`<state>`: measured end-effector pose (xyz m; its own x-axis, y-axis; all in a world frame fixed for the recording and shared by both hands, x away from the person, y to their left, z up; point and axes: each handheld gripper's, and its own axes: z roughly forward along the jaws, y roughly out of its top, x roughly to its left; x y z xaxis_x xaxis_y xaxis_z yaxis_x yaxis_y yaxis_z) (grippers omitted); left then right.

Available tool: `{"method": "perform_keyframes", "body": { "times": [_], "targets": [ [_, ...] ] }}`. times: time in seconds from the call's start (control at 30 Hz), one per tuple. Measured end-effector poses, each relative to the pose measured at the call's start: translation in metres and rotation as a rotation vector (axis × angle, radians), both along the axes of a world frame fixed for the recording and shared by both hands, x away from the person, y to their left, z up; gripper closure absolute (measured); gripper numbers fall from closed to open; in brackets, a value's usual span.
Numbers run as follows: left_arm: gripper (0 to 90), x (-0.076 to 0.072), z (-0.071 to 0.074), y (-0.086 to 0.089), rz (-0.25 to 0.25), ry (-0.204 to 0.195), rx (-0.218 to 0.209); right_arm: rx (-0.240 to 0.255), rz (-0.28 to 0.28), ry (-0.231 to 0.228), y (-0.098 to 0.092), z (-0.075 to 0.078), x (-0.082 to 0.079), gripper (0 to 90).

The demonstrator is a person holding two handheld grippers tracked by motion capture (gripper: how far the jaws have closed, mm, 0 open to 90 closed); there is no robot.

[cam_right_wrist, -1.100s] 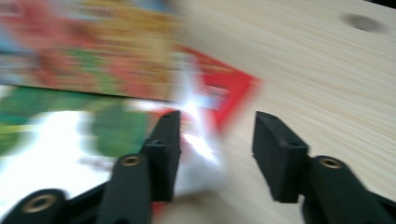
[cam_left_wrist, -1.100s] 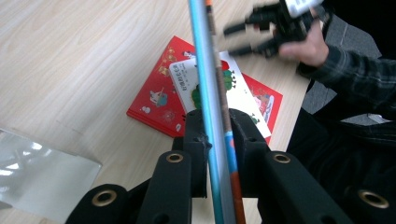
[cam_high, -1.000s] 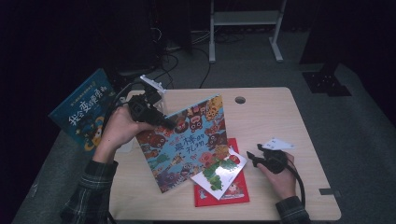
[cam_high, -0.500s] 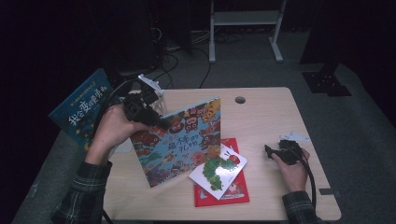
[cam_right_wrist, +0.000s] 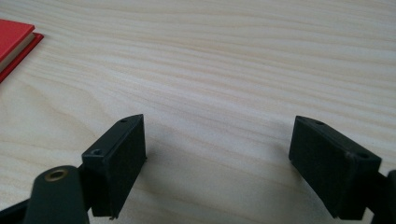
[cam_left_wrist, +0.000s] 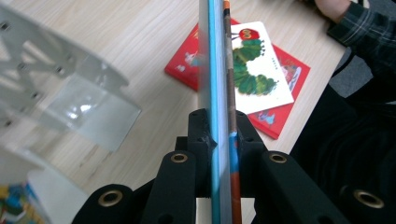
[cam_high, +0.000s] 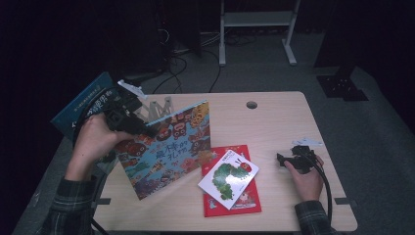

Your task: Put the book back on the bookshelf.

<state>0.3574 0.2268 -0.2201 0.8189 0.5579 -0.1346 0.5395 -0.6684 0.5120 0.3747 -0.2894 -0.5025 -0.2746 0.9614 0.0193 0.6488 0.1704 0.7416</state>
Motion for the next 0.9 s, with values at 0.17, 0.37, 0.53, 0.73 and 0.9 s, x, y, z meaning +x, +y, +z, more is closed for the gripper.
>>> {"method": "perform_keyframes", "body": {
  "times": [0.17, 0.37, 0.53, 0.73, 0.9],
  "targets": [
    [80.8, -0.007, 0.002, 0.022, 0.043, -0.001, -0.007, -0.001, -0.003, -0.001, 0.000, 0.000, 0.000, 17.7],
    [80.8, -0.017, 0.004, 0.050, 0.101, -0.004, -0.018, -0.001, -0.003, -0.001, 0.000, 0.000, 0.000, 17.7],
    [80.7, -0.026, 0.004, 0.072, 0.148, -0.010, -0.008, -0.001, -0.002, 0.000, 0.000, 0.000, 0.000, 17.7],
    [80.7, -0.035, 0.002, 0.098, 0.200, -0.009, -0.019, -0.002, -0.007, 0.000, -0.001, 0.000, 0.000, 17.8],
    [80.7, -0.044, 0.000, 0.121, 0.269, -0.014, -0.036, -0.002, -0.008, 0.000, -0.001, 0.000, 0.000, 17.7]
  ]
}}
